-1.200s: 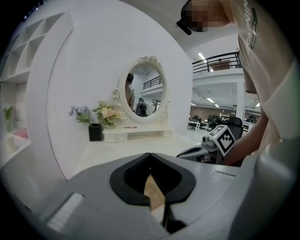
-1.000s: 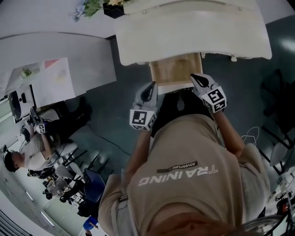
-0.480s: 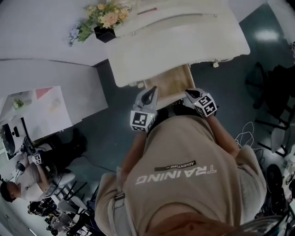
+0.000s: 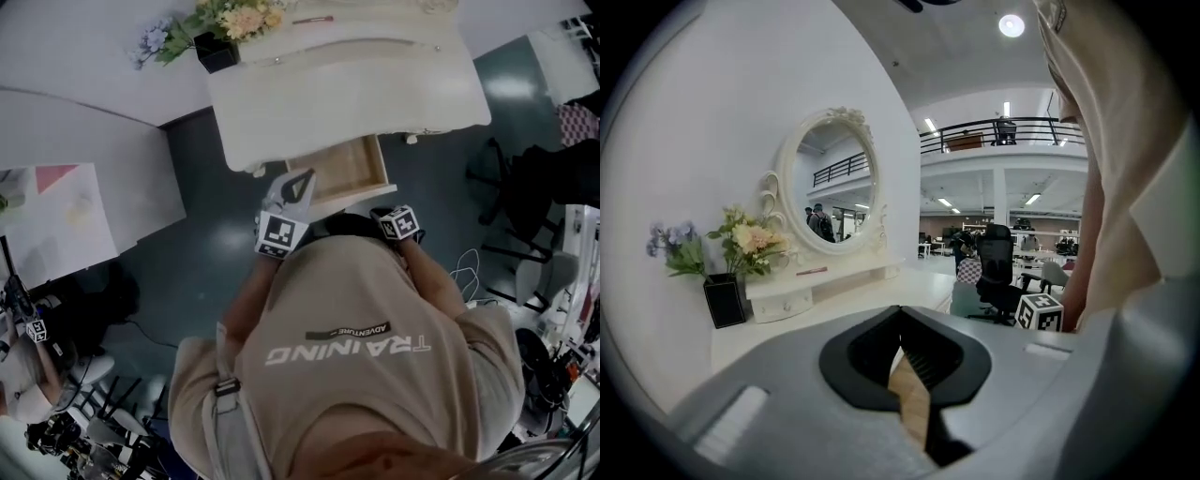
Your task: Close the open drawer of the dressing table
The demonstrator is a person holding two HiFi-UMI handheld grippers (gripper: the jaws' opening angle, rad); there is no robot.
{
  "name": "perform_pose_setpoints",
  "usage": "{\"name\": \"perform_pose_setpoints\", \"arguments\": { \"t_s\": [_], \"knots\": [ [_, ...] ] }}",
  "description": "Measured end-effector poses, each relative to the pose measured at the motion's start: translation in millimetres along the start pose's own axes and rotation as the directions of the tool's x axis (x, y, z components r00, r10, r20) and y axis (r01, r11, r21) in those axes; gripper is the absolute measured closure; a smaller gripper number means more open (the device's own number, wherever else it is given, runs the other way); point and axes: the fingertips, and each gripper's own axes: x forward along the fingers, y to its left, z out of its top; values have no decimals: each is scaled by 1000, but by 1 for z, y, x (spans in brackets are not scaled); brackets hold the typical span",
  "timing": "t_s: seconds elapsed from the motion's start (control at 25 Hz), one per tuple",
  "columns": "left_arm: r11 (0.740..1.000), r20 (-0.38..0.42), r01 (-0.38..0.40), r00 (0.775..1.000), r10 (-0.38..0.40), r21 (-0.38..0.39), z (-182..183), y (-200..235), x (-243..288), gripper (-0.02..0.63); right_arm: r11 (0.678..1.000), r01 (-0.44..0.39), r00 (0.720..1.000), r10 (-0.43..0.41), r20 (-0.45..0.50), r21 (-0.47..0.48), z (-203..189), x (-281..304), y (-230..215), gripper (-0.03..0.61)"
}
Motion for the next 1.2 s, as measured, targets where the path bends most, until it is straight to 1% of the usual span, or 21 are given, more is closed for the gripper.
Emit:
{"name": "perform_pose_setpoints", "arguments": {
  "t_s": [0.12,0.24,0.32,0.4,0.56,0.64,0.72,0.84,0.88,1.04,1.2],
  "knots": [
    [1000,-5,-4,1000,4,-16,-8,12,-1,607,1000,-20,999,20,-31,1,14,9,0,574],
    [999,-15,-21,1000,20,-50,-11,15,-5,607,998,-55,998,55,-39,9,28,16,3,574],
    [997,-20,-34,999,33,-66,-10,15,-5,607,998,-60,996,60,-60,6,32,21,0,574],
    [997,-23,-40,999,39,-64,-8,14,-3,607,999,-50,995,50,-84,7,32,25,-6,574],
    [997,-21,-40,999,39,-67,-4,10,5,607,996,-46,994,52,-91,76,41,27,-15,574],
    [997,-20,-41,999,39,-70,-2,8,9,607,996,-47,993,55,-106,71,48,29,-15,574],
    [997,-17,-45,999,44,-57,3,7,13,607,997,-54,991,61,-117,61,58,29,-16,574],
    [998,-8,-53,999,53,-43,13,8,18,607,993,-66,994,74,-82,98,80,27,-22,574],
    [998,-4,-55,998,55,-39,16,8,20,607,994,-64,995,71,-72,94,87,27,-25,574],
    [997,0,-67,998,67,-32,19,13,26,607,998,-64,995,65,-71,14,119,31,-33,574],
    [993,-6,-104,995,104,-56,16,19,28,607,997,-74,996,75,-44,16,145,33,-41,574]
  ]
}}
